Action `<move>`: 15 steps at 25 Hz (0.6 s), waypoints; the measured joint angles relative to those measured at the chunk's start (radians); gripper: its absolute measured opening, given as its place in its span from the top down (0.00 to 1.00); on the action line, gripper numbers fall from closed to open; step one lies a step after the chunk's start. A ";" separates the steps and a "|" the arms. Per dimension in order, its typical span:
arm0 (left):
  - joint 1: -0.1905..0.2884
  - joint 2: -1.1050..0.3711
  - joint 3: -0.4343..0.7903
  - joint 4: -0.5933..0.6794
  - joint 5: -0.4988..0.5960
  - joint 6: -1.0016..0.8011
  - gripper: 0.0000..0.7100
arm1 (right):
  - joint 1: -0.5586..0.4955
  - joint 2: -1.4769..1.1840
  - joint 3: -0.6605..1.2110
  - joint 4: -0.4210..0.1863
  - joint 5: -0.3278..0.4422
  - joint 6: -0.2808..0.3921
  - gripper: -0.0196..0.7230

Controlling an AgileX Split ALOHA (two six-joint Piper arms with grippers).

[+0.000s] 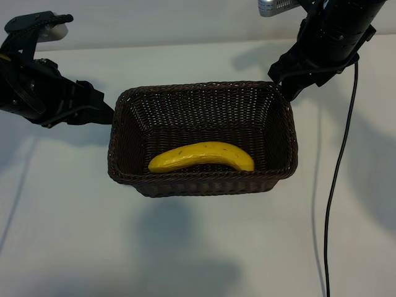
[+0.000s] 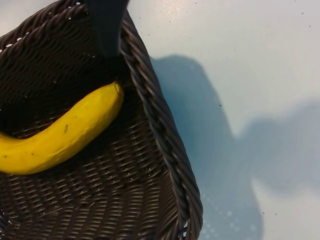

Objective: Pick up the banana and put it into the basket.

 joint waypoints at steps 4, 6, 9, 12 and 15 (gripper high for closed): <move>0.000 0.000 0.000 0.000 0.000 0.000 0.24 | 0.000 0.000 0.000 0.000 0.000 0.000 0.22; 0.000 0.000 0.000 0.000 0.000 0.000 0.24 | 0.000 0.000 0.000 0.000 0.000 0.000 0.22; 0.000 0.000 0.000 0.000 0.000 0.000 0.24 | 0.000 0.000 0.000 0.000 0.000 0.000 0.22; 0.000 0.000 0.000 0.000 0.000 0.000 0.24 | 0.000 0.000 0.000 0.000 0.000 0.000 0.23; 0.000 0.000 0.000 0.000 0.000 0.000 0.24 | 0.000 0.000 0.000 0.000 0.000 -0.003 0.24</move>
